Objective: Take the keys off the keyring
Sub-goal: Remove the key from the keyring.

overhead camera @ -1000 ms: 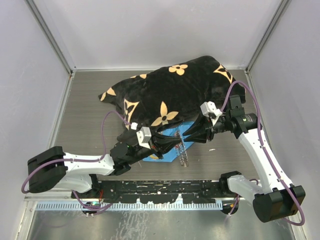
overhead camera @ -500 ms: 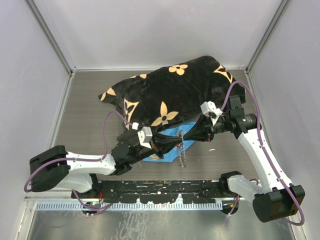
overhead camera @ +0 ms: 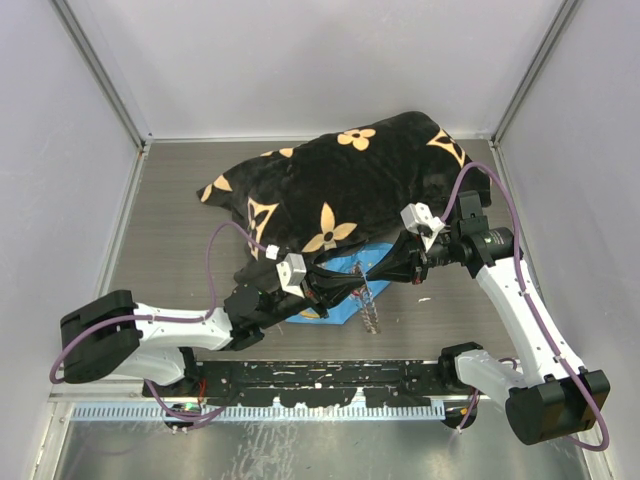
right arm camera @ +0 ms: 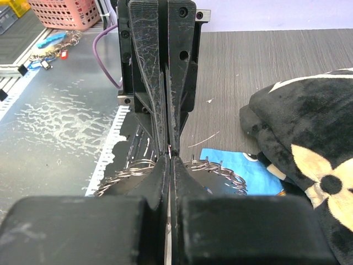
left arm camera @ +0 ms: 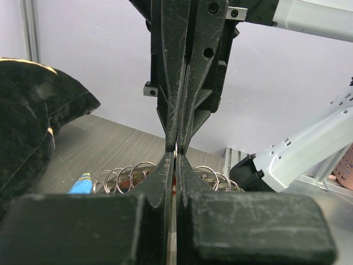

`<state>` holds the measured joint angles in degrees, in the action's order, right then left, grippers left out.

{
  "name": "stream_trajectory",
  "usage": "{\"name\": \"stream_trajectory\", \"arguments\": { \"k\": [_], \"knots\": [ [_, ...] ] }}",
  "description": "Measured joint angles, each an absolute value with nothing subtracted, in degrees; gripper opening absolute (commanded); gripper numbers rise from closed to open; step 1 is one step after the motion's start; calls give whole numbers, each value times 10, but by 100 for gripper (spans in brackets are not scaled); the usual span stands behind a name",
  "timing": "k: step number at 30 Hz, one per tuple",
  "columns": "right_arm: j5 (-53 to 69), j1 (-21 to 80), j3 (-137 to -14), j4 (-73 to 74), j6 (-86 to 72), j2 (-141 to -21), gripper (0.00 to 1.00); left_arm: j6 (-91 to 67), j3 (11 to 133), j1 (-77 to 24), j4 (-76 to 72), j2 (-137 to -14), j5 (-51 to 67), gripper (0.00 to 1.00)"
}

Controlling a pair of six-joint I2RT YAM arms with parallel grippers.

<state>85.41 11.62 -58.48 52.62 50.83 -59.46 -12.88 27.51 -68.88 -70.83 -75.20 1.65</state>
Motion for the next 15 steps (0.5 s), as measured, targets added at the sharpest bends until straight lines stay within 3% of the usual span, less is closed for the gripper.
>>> {"name": "stream_trajectory", "arguments": {
  "k": [8, 15],
  "knots": [
    [809, 117, -586, 556, 548, -595, 1, -130, 274, -689, -673, -736, 12, 32],
    [733, 121, -625, 649, 675, -595, 1, -110, 260, -689, -564, -616, 8, 39]
  ]
}}
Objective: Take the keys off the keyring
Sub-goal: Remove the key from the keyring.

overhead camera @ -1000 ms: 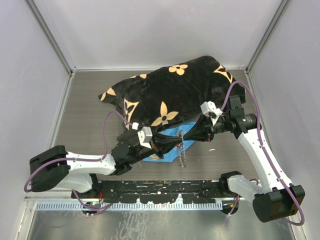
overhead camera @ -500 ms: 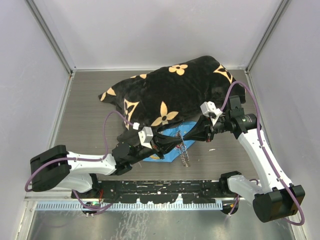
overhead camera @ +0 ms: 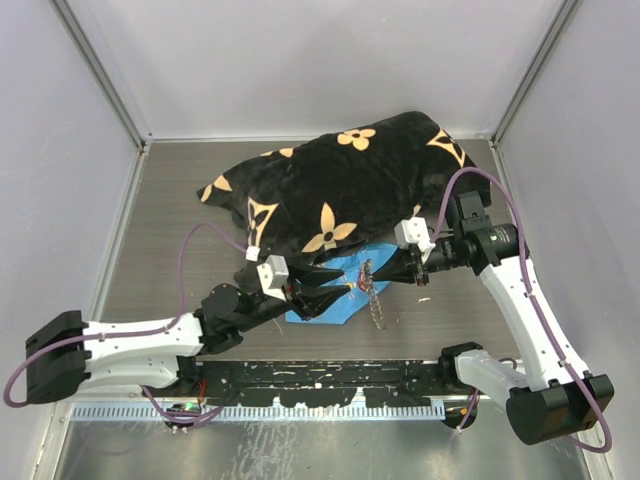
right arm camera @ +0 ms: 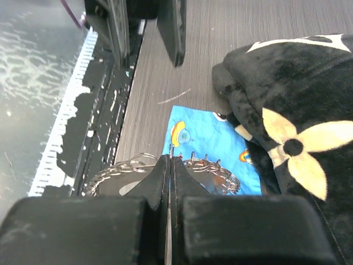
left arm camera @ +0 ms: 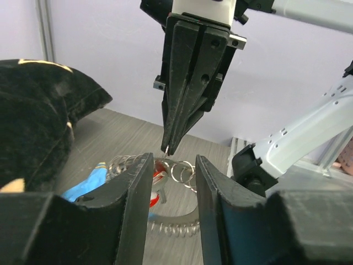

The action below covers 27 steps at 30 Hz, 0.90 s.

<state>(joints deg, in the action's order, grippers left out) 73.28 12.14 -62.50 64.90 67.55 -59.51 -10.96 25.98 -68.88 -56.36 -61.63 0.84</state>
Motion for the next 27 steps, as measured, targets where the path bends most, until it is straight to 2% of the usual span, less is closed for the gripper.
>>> {"name": "stream_trajectory", "arguments": {
  "k": [5, 11, 18, 27],
  "knots": [
    [682, 144, -648, 709, 771, -604, 1, -68, 263, -689, -450, -558, 11, 40],
    [621, 172, -679, 764, 873, -621, 1, -22, 280, -689, -356, -557, 14, 41],
    [587, 186, -683, 802, 959, -634, 1, 5, 310, -689, -349, -606, 32, 41],
    [585, 189, -683, 811, 992, -639, 1, 25, 340, -696, -362, -679, 44, 40]
  ]
}}
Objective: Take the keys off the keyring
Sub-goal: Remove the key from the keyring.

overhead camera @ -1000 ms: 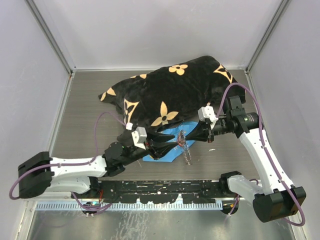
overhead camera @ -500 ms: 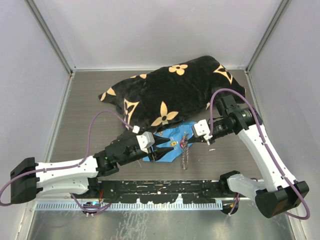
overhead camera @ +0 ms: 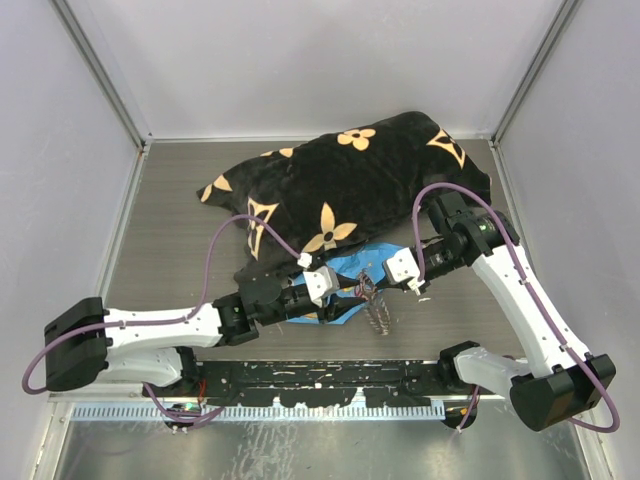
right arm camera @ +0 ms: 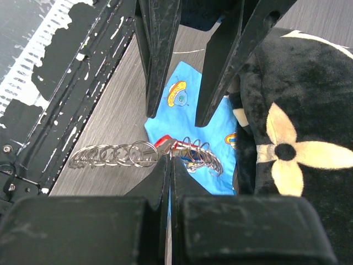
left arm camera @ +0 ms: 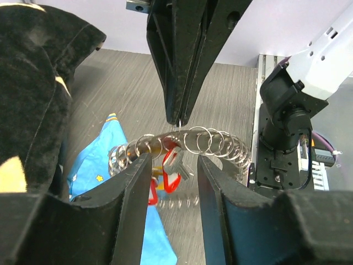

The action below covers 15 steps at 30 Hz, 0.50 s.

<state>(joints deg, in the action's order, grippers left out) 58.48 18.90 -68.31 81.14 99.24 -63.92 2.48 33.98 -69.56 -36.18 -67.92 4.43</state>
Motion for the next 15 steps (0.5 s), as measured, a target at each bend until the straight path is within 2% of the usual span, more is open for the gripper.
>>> {"name": "stream_trajectory", "arguments": {
  "k": [15],
  "knots": [
    [587, 189, -683, 813, 997, -643, 1, 27, 363, -707, -380, -717, 43, 32]
  ]
}}
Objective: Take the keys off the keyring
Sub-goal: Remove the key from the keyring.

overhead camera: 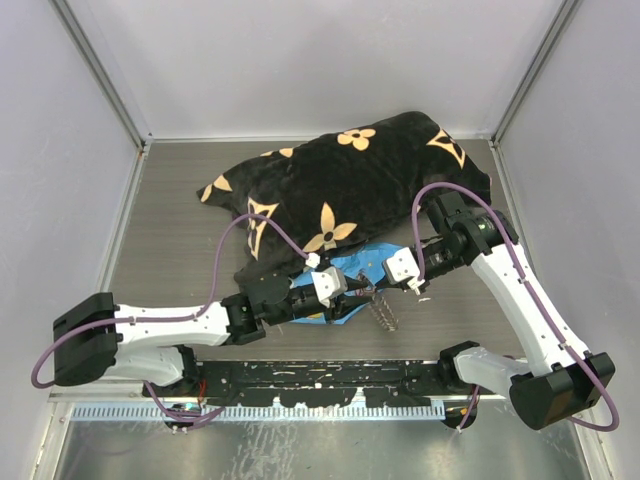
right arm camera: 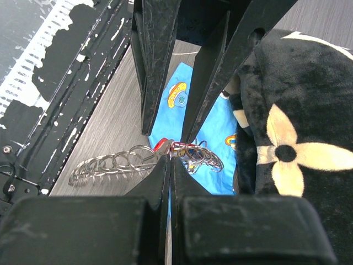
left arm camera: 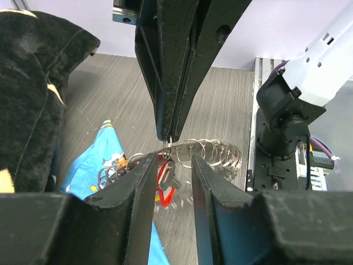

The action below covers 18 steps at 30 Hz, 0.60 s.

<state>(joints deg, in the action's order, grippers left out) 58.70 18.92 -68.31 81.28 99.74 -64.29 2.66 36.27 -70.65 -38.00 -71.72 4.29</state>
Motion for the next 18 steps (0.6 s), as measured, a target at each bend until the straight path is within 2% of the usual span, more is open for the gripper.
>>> {"name": "stream_trajectory", "arguments": {
  "k": [18],
  "knots": [
    [599, 189, -682, 813, 997, -643, 1, 27, 377, -715, -383, -748, 20, 25]
  ]
}}
